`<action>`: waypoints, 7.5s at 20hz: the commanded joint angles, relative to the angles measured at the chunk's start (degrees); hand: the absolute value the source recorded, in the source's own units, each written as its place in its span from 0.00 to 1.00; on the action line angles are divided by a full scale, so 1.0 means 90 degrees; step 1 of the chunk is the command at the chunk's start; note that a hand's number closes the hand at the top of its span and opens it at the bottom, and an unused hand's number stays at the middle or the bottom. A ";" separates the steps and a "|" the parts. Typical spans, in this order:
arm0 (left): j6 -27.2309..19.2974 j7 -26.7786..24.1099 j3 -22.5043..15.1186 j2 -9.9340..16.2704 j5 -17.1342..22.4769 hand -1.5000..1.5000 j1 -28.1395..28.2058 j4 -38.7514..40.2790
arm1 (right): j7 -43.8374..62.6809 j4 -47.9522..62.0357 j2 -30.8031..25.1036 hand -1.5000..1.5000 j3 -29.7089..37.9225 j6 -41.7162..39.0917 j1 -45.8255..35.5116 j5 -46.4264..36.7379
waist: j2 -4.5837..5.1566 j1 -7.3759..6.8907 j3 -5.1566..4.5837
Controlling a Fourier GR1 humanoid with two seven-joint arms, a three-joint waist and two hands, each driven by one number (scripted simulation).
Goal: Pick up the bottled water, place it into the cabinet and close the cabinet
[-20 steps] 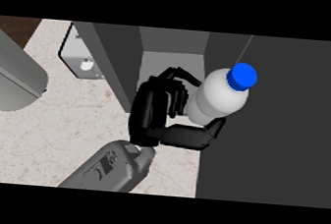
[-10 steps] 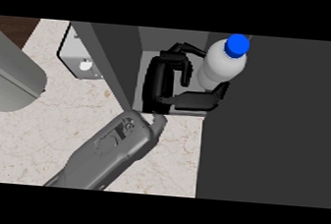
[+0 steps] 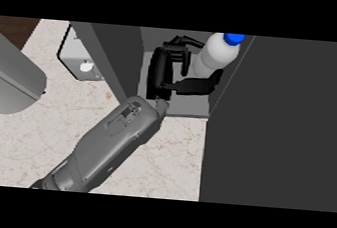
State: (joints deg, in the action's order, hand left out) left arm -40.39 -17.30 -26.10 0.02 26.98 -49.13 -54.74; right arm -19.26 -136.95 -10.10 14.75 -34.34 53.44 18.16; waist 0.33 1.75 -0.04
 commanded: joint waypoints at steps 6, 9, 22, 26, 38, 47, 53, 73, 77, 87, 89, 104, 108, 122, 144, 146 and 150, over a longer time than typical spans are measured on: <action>0.0353 -0.1016 0.0472 -0.0002 0.0748 1.00 -0.0157 0.1215 | 0.0511 -0.0546 0.0113 0.00 -0.0223 0.0063 -0.0070 0.0783 | 0.0038 0.0074 -0.0004; 0.0342 -0.1021 0.0789 -0.0002 0.0762 1.00 -0.0744 0.1767 | 0.0490 -0.0450 -0.0002 0.00 0.0052 0.0022 -0.0114 0.0946 | 0.0029 0.0068 -0.0001; 0.0503 -0.1547 0.0829 0.0002 -0.0055 0.00 -0.1853 0.4281 | 0.0365 -0.0376 0.0033 0.00 -0.0041 -0.0086 -0.0278 0.0832 | 0.0099 0.0212 -0.0002; 0.0571 -0.1241 0.1013 0.0001 0.0031 0.00 -0.2105 0.4576 | 0.0213 -0.0627 0.0194 0.00 -0.0079 -0.0319 0.0175 0.0525 | 0.0048 0.0241 -0.0002; 0.1816 -0.2032 0.1509 0.0000 0.0641 0.00 -0.1994 0.3839 | 0.0474 -0.0477 -0.0031 0.00 0.0009 -0.0161 -0.0269 0.0700 | 0.0018 0.0122 -0.0004; 0.2056 -0.1326 0.0679 -0.0002 0.0936 0.00 -0.1317 0.2354 | 0.0915 -0.0819 -0.0027 0.00 -0.0020 0.0040 -0.0324 0.0916 | -0.0066 -0.0108 -0.0003; 0.1670 -0.1032 -0.0051 -0.0002 0.0994 0.00 -0.0073 0.0648 | 0.1007 -0.0787 0.0179 0.00 -0.0416 0.0205 -0.0532 0.0470 | -0.0095 -0.0255 -0.0003; 0.1306 -0.0075 -0.0983 0.1421 0.0359 0.00 0.3710 -0.4375 | 0.1502 -0.1008 -0.0647 1.00 -0.1230 -0.0562 -0.0460 0.0310 | -0.0089 -0.0262 -0.0001; 0.1444 -0.0537 -0.1012 0.1517 0.0316 0.00 0.4428 -0.4602 | 0.1693 -0.1325 -0.0680 1.00 -0.1821 -0.0668 -0.0409 -0.0089 | -0.0066 -0.0220 -0.0009; 0.1988 -0.0654 -0.0550 0.2512 0.0605 0.00 0.5510 -0.5648 | 0.2444 -0.1719 -0.0625 1.00 -0.3571 -0.0325 -0.0696 -0.0784 | -0.0087 -0.0261 -0.0031; 0.1874 -0.0670 -0.0622 0.2346 0.0593 0.00 0.5610 -0.5586 | 0.2527 -0.1692 -0.0563 1.00 -0.3945 -0.0296 -0.0886 -0.1093 | -0.0096 -0.0185 -0.0031; 0.2529 -0.0928 0.0232 0.3170 0.1167 0.00 0.6692 -0.6313 | 0.4030 -0.1265 0.0370 1.00 -0.6710 0.0624 -0.2691 -0.3213 | -0.0111 -0.0321 -0.0050; 0.2689 -0.1054 0.0196 0.3182 0.1196 0.00 0.6916 -0.6315 | 0.4478 -0.0963 0.0802 1.00 -0.6911 0.0890 -0.3400 -0.3319 | -0.0134 -0.0350 -0.0065; 0.3481 -0.1221 0.0809 0.3706 0.1640 0.00 0.7376 -0.6514 | 0.5411 0.0008 0.1074 1.00 -0.7005 0.1817 -0.5623 -0.3218 | -0.0095 -0.0495 -0.0076; 0.4183 -0.1417 0.1117 0.3953 0.1882 0.00 0.7585 -0.6378 | 0.5272 0.0680 0.1066 1.00 -0.6586 0.1555 -0.5734 -0.1879 | 0.0170 -0.1018 -0.0098; 0.4245 -0.1382 0.1056 0.3996 0.1865 0.00 0.7601 -0.6488 | 0.5406 0.0933 0.1067 1.00 -0.6743 0.1336 -0.5568 -0.1349 | 0.0219 -0.1166 -0.0089; 0.4313 -0.1384 0.0959 0.3980 0.1793 0.00 0.7482 -0.6547 | 0.5729 0.1264 0.0924 1.00 -0.6872 0.1009 -0.5240 -0.0080 | 0.0327 -0.1320 -0.0085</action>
State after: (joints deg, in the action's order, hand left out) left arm -2.54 -29.78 -16.83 35.65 43.42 18.57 -113.41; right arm 28.65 -135.46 -8.85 -41.13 -30.35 6.55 12.23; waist 2.50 -8.91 -0.86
